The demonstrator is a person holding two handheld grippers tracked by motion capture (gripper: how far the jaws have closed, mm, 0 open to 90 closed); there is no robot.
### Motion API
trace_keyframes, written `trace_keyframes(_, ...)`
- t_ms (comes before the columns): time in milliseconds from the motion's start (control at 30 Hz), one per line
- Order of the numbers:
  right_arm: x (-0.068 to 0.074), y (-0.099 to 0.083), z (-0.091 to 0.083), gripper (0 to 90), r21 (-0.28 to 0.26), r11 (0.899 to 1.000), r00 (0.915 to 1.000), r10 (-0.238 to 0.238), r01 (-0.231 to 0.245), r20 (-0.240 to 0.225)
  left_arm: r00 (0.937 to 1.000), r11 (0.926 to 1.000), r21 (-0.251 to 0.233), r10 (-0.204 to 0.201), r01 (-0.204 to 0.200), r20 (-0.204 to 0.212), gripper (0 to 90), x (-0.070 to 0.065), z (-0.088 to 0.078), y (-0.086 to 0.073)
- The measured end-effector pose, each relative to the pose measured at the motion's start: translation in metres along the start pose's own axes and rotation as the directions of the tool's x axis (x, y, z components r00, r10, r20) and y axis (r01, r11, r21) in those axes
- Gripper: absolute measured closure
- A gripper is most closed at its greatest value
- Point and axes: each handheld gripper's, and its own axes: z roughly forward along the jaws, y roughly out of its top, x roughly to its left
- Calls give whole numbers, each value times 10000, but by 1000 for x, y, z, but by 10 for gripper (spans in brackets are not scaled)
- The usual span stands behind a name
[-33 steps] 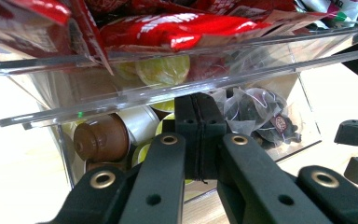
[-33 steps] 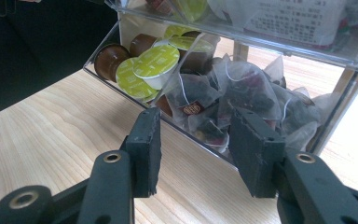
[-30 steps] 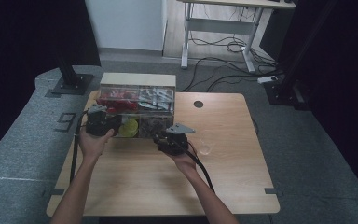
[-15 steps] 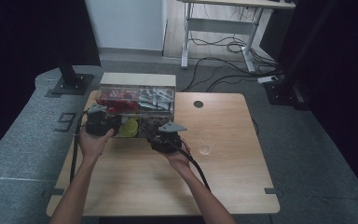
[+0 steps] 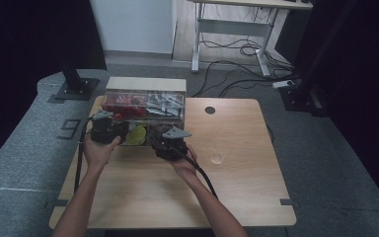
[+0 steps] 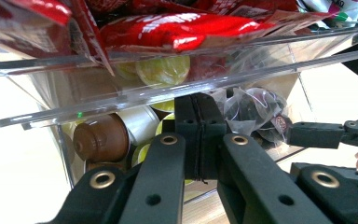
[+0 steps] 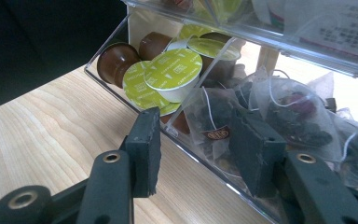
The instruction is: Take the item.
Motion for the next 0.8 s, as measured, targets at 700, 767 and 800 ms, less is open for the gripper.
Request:
trace_keyframes(700,7,2,18,529,62,10000,10000,-48,48,61,10000,10000,28,-6,6,2,892,-1,0,0)
trace_keyframes(767,7,1,21,529,108,9999,10000,-51,50,84,10000,10000,28,-11,11,13,892,-1,0,0)
trace_keyframes(800,7,1,22,529,119,9999,10000,-31,30,79,10000,10000,28,-11,11,13,893,-1,0,0)
